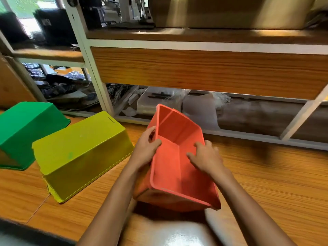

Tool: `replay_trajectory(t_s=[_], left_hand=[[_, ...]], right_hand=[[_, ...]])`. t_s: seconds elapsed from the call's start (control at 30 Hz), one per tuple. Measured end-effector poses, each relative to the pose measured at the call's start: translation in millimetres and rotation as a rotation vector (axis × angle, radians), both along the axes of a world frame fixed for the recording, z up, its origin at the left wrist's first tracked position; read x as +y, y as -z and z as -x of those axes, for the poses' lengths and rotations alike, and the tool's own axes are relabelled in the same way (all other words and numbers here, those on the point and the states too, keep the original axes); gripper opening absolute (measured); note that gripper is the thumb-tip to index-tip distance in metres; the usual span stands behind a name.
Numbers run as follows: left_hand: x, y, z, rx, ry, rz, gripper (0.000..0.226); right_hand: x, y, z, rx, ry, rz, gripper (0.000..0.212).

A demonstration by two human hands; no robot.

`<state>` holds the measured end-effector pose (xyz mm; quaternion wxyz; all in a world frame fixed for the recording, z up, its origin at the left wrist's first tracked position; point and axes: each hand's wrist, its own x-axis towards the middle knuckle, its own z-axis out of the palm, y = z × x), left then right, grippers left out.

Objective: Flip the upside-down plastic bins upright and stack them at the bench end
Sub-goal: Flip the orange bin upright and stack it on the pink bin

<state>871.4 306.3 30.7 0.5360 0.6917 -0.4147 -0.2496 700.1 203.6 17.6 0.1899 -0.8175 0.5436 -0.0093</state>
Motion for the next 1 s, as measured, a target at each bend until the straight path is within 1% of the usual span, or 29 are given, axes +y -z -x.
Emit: replay_trajectory(t_s=[0.03,0.07,0.1,0.13,0.2,0.27,0.3,0.33,0.43,0.5,0.57,0.67,0.77,0.83,0.9,1.0], left_hand=[[5.1,4.5,-5.5,0.101,-0.013,0.022,0.062],[9.4,9.5,-9.3,0.210,-0.028,0.049,0.053],[13.4,15.5,-12.4,0.295,-0.043,0.052,0.047],[16.4,24.0,-15.5,0.357,-0.058,0.045,0.048],[22.3,39.9,-19.6,0.406,-0.077,0.024,0.051],[25.1,51.5,-23.5,0.487,-0.097,0.027,0.049],[25.5,56.1,-25.6,0.523,-0.111,0.022,0.050],[25.0,57.9,-26.5,0.564,-0.117,0.027,0.051],[22.7,66.6,-30.4,0.667,-0.099,0.056,0.053],[23.1,68.2,-30.7,0.714,-0.104,0.063,0.048],[22.8,73.8,-32.0,0.772,-0.095,0.050,0.038],[23.0,78.0,-28.8,0.936,-0.014,0.032,0.024],[23.8,79.0,-25.7,1.067,0.011,0.042,0.025],[23.2,78.3,-23.6,1.079,0.017,0.031,0.030],[22.1,77.1,-17.9,1.087,0.023,0.017,0.032],[19.7,74.3,-2.2,1.065,0.043,-0.007,0.035]], right_hand=[[-1.0,6.2,4.7,0.104,0.056,-0.091,0.061],[-0.8,11.2,9.6,0.143,0.068,-0.157,0.072],[-0.7,17.3,14.4,0.125,0.043,-0.192,0.085],[1.5,21.3,17.9,0.076,0.001,-0.197,0.094],[6.1,30.0,23.0,-0.114,-0.050,-0.135,0.099],[8.3,38.5,24.5,-0.311,0.036,-0.135,0.095],[7.9,42.0,23.7,-0.392,0.087,-0.153,0.089],[7.9,43.2,22.2,-0.455,0.132,-0.169,0.080],[5.7,56.4,22.3,-0.628,0.224,-0.214,0.042],[2.7,65.8,24.8,-0.742,0.279,-0.281,0.037],[4.7,63.3,24.4,-0.828,0.313,-0.324,0.028],[3.6,59.3,22.3,-0.874,0.328,-0.386,0.033],[5.2,55.1,18.5,-0.937,0.378,-0.516,0.034],[8.4,52.2,21.0,-0.960,0.411,-0.565,0.039],[11.9,50.3,29.6,-0.972,0.416,-0.585,0.036],[13.9,50.6,52.2,-0.987,0.446,-0.536,0.032]])
